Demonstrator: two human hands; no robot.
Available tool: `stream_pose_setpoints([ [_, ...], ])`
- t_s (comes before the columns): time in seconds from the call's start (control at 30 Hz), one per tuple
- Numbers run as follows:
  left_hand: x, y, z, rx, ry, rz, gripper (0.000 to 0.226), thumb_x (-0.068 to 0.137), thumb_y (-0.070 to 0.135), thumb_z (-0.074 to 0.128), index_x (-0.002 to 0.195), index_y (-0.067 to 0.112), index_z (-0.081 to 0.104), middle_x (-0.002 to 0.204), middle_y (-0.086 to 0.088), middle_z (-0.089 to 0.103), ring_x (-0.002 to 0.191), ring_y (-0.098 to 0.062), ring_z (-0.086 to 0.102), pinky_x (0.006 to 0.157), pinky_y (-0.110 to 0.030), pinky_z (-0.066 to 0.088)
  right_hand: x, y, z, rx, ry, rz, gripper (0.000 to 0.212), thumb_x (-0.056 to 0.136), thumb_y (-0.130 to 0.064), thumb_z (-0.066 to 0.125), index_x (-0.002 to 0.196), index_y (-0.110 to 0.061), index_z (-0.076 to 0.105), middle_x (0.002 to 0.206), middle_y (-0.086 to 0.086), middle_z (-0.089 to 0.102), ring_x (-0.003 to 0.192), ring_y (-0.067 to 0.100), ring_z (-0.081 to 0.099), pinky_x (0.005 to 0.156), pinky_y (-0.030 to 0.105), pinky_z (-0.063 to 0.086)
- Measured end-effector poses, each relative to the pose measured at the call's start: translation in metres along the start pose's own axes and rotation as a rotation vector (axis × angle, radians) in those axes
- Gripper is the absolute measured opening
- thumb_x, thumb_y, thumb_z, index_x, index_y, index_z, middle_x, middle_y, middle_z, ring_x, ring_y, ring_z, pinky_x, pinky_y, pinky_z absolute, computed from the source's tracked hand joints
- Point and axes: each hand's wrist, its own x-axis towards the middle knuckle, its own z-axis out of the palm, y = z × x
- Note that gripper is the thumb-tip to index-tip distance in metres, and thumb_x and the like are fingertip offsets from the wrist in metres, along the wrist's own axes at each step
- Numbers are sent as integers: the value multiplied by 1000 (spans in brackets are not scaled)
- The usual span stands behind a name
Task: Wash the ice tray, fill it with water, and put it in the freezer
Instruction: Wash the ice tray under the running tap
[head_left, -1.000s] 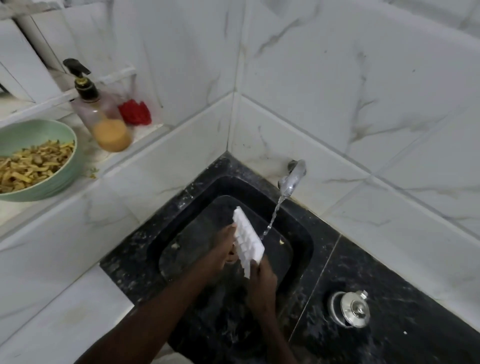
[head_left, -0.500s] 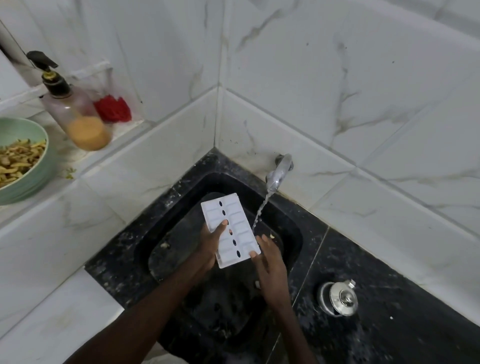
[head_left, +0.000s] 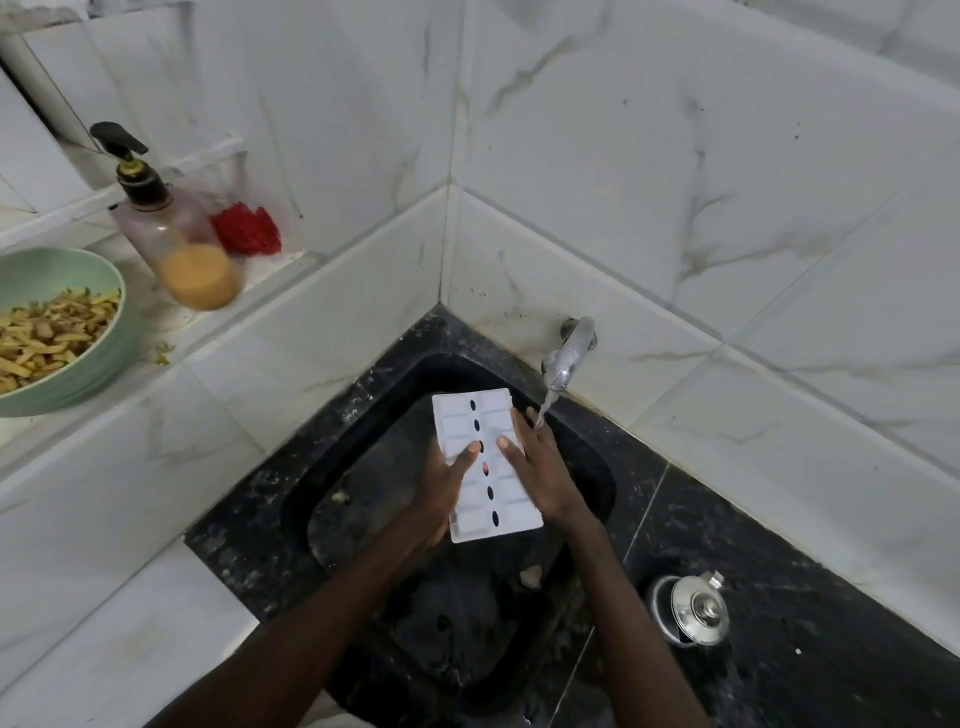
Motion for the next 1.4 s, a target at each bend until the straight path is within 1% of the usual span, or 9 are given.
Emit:
stream_pose_setpoints([
  [0.1,0,0,5,-29,27,13,44,99,24,70,139,21,52,124,-6,74,108,-28,75,92,-54,61,9,-11,-7,28,8,3,56,107,-53,44,160,-39,31,170,4,14,139,1,22,110,25,23],
  [0.3,10,2,-7,-62,147,34,40,101,24,67,138,19,53,125,-10,73,105,-29,76,88,-53,62,-30,7,8,52,-18,-7,56,105,-60,42,158,-46,32,171,-11,12,147,-4,17,117,27,23],
  [0.5,6,5,-13,-59,175,88,62,103,17,64,155,26,33,133,-9,68,111,-29,73,84,-48,64,-72,39,23,163,-17,53,51,100,-71,43,149,-60,39,167,-23,17,151,-7,13,126,46,26],
  [0.6,1,1,-7,-19,119,83,67,103,16,62,159,29,28,140,-10,64,118,-30,70,92,-54,61,-57,29,13,150,-26,40,57,99,-72,42,152,-53,40,170,-17,15,152,-4,13,122,35,20],
  [0.73,-11,2,9,6,26,83,76,95,33,73,158,35,31,140,-4,65,121,-28,69,99,-60,56,-17,8,-4,147,47,16,62,101,-69,43,157,-45,35,168,-10,20,149,7,30,120,36,30],
  [0.87,-16,5,14,3,7,129,73,95,32,72,157,34,33,139,-2,66,122,-26,68,99,-56,57,5,-1,-11,276,73,1,51,101,-59,54,146,-34,51,144,-11,51,131,6,57,103,26,52],
  [1.07,-4,14,-2,8,102,161,61,104,16,62,157,28,33,138,-4,66,118,-26,70,95,-53,60,-38,17,14,120,71,-2,55,100,-73,38,151,-52,42,166,-17,23,151,-7,17,121,33,22],
  [1.2,4,14,-10,7,140,127,68,103,20,63,160,32,28,141,-4,64,119,-25,70,95,-55,59,-66,33,19,226,63,57,55,92,-83,43,140,-59,52,165,-25,20,155,8,22,123,57,30],
  [1.4,-5,7,9,15,65,83,67,102,19,65,159,29,30,136,-6,67,113,-24,73,92,-52,61,-42,30,-7,133,161,-13,32,104,-60,43,120,-44,66,152,-12,41,147,1,27,119,36,28],
])
